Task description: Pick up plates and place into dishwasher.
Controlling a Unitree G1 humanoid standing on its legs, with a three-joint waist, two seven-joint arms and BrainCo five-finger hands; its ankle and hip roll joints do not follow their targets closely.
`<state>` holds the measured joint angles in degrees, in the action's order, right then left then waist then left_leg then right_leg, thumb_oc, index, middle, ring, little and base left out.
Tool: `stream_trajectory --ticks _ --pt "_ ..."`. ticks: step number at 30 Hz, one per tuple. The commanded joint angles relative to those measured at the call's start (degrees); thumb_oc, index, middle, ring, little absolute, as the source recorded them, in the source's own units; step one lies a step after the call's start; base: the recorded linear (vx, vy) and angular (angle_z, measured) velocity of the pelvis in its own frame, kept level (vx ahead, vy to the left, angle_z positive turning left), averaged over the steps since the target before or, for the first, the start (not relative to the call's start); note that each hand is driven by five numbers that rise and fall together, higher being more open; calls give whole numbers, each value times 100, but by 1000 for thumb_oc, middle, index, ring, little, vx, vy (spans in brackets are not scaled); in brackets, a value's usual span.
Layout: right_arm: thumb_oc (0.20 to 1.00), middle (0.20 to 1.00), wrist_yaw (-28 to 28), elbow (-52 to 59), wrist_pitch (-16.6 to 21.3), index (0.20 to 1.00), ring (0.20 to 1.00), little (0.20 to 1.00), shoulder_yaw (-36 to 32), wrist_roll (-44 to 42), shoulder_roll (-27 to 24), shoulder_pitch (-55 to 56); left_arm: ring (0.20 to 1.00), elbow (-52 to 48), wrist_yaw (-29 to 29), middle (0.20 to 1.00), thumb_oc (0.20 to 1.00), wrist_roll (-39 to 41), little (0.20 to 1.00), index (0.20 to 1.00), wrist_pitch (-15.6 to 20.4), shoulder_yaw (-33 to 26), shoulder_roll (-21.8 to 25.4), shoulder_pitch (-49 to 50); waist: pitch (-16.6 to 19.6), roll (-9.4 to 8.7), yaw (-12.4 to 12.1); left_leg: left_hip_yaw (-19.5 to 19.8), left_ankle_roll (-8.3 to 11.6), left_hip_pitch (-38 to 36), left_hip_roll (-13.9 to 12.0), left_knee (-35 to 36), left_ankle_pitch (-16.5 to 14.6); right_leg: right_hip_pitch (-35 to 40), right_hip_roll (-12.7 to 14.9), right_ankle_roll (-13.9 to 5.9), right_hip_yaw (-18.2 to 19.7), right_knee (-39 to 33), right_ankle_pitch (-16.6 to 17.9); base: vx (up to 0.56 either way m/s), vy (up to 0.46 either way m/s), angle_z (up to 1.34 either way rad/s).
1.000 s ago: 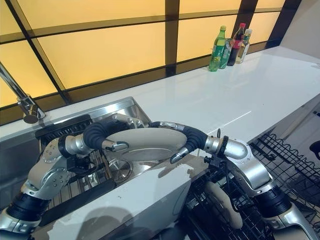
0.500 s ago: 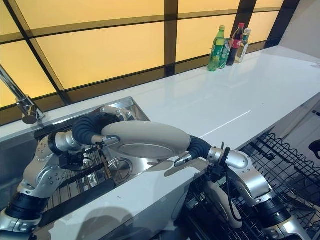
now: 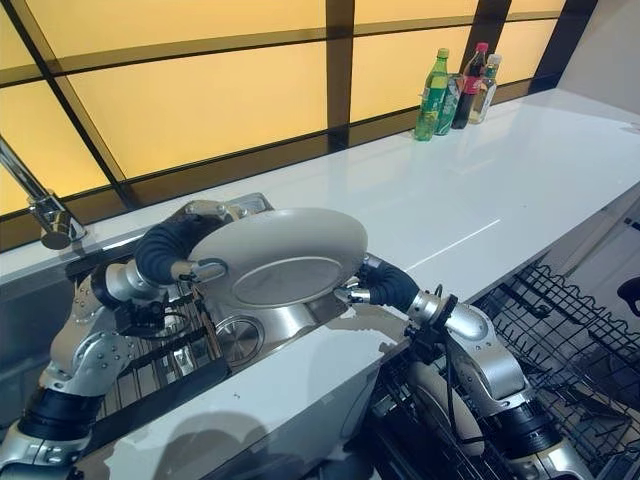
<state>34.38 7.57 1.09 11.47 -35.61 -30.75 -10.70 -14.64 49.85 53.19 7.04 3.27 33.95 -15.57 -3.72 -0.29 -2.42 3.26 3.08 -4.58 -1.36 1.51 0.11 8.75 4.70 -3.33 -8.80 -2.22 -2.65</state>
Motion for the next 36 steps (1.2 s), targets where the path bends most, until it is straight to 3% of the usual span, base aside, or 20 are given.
stream_trajectory --ticks 1,11,12,13,19,26,36 --pt "200 200 -152 442 578 200 200 200 -293 -670 206 40 200 -38 13 200 200 207 200 200 102 -3 -72 37 410 63 25 -50 24 291 -156 55 -1 -388 -30 -99 136 762 -425 -18 2 -4" --pt "200 200 -3 689 727 200 200 200 -337 -794 502 149 200 -8 -21 200 200 247 200 200 -26 -105 -234 73 424 96 51 -82 38 312 -181 60 9 -416 -35 -90 151 755 -420 -12 1 -3" --pt "630 630 8 667 758 630 630 630 -331 -837 504 160 200 -3 -9 200 200 235 200 200 -20 -115 -247 91 424 97 51 -84 44 310 -186 57 8 -414 -36 -88 151 754 -420 0 0 0" --pt "1000 1000 -14 690 732 1000 1000 1000 -330 -829 522 154 200 -12 -5 200 200 227 200 200 -27 -115 -266 101 423 99 49 -86 44 310 -188 59 9 -412 -39 -83 149 749 -419 0 0 0" --pt "1000 1000 -213 734 872 1000 1000 1000 -360 -680 559 187 200 -35 -23 200 200 221 200 200 -37 -144 -278 130 417 113 63 -111 54 320 -206 40 10 -415 -44 -75 154 751 -415 0 0 0" --pt "1000 1000 -3 706 989 1000 1000 1000 -310 -820 634 215 200 -36 -8 200 200 236 200 200 -77 -169 -323 143 429 129 46 -102 52 347 -202 19 7 -429 -30 -73 134 760 -423 0 0 0" --pt "1000 1000 10 723 897 1000 1000 1000 -168 -733 647 113 200 -48 -92 200 200 275 200 200 -137 -122 -362 81 434 128 29 -65 48 353 -186 -1 0 -444 -27 -60 123 801 -442 0 0 0"
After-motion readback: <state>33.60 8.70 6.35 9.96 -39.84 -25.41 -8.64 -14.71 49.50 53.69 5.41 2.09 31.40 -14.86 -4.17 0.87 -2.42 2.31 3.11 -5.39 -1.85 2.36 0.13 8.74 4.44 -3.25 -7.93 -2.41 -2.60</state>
